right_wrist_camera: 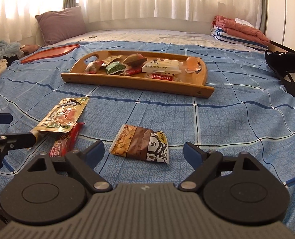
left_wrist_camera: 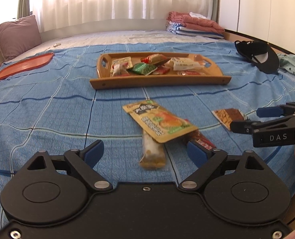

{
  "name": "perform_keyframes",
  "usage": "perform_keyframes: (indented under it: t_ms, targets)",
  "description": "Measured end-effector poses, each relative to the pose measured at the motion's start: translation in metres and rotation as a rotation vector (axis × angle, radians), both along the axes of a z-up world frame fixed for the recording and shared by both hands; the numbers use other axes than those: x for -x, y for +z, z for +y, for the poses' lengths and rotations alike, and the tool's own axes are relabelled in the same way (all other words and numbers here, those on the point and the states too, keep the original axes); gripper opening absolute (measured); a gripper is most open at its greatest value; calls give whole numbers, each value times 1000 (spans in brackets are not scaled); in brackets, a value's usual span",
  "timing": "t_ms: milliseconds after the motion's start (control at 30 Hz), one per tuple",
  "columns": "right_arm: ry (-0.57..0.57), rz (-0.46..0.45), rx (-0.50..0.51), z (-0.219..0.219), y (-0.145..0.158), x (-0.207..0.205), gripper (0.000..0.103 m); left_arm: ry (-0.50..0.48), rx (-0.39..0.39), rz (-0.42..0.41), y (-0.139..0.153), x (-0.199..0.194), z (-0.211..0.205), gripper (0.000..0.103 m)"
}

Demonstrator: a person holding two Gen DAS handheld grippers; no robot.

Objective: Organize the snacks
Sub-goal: 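Move both tools back from the tray to the remaining snacks, then grasp the brown-striped snack bag with the right gripper while the left grasps the clear nut bag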

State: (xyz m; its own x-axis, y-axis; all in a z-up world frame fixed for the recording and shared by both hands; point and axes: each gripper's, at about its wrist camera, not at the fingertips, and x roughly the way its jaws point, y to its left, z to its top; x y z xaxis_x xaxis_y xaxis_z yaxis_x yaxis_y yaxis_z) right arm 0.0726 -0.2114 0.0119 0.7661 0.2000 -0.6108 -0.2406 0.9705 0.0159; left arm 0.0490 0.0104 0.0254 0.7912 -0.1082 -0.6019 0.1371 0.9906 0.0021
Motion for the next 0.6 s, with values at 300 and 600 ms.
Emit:
perform_keyframes:
  t_ms: [300,600]
  targets:
    - [-14,0,19,7,-12,-3,99,6,-9,31,-13,-7,0,68]
    - [-30,14,19,10,-18,-7,101,6,-16,33,-17,-11,-2,61]
